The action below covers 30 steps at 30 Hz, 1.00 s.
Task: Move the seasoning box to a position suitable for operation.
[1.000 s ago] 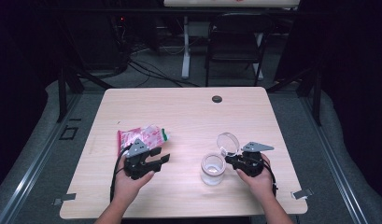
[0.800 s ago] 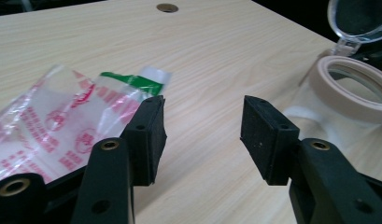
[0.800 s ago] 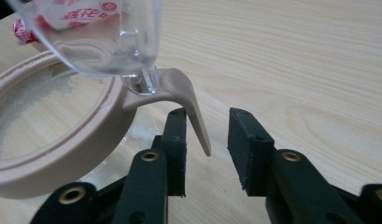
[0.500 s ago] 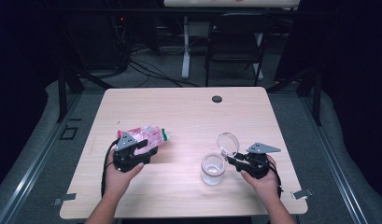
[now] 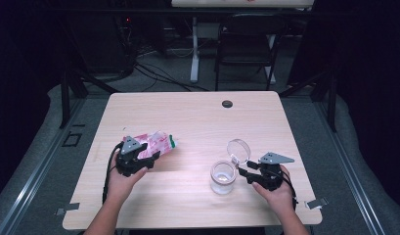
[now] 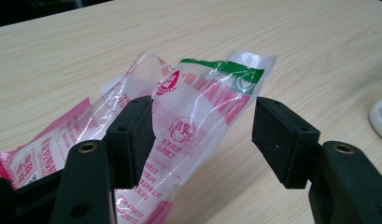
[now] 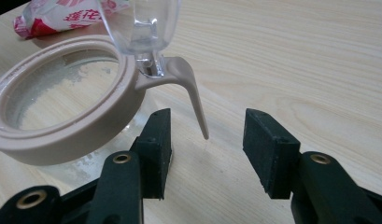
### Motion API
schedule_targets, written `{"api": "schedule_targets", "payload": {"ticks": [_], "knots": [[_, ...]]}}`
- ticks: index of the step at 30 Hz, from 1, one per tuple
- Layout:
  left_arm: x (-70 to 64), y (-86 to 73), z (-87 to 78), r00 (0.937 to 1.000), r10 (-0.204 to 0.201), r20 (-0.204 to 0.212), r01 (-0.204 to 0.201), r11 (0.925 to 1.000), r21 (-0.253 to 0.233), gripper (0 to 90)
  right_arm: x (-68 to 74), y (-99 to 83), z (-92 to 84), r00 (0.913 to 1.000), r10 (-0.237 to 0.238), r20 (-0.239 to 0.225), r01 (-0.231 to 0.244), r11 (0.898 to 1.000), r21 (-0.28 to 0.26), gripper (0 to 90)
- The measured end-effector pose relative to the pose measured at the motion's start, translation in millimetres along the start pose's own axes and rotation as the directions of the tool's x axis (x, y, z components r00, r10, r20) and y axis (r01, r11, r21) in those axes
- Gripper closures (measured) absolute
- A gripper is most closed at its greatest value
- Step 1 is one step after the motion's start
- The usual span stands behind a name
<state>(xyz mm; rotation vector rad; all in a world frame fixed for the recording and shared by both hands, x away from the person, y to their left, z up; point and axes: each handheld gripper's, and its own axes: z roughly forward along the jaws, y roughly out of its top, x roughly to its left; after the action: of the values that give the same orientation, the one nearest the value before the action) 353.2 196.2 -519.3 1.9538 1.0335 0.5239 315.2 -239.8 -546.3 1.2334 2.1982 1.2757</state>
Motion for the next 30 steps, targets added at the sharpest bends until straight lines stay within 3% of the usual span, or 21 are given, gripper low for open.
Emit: {"api": "schedule_targets", "payload": {"ticks": [5,10,19,24,30], "knots": [[-5.7,-2.8,10.0,0.9991,0.04,-0.009,-0.04,0.999,0.018,37.7,-2.3,-1.2,-3.4,0.9999,0.01,0.0,-0.01,1.0,-0.009,51.2],[-8.4,-6.9,21.9,0.995,0.097,-0.025,-0.095,0.9933,0.066,37.8,-4.7,-3.1,-4.8,0.9995,0.03,0.007,-0.03,1.0,-0.009,50.3],[-6.5,-12.5,37.6,0.9927,0.116,-0.034,-0.111,0.9878,0.109,37.9,-4.1,-4.9,-4.3,0.9995,0.027,0.013,-0.027,1.0,0.001,49.5],[-5.0,-12.9,43.5,0.9901,0.124,-0.066,-0.116,0.9875,0.106,37.9,-2.7,-7.6,-7.9,0.9995,0.026,0.019,-0.026,1.0,-0.009,49.4],[1.2,-13.0,50.9,0.992,0.1,-0.077,-0.092,0.9908,0.099,38.4,-4.6,-11.2,-14.0,0.9988,0.039,0.031,-0.038,0.999,-0.015,48.9]]}}
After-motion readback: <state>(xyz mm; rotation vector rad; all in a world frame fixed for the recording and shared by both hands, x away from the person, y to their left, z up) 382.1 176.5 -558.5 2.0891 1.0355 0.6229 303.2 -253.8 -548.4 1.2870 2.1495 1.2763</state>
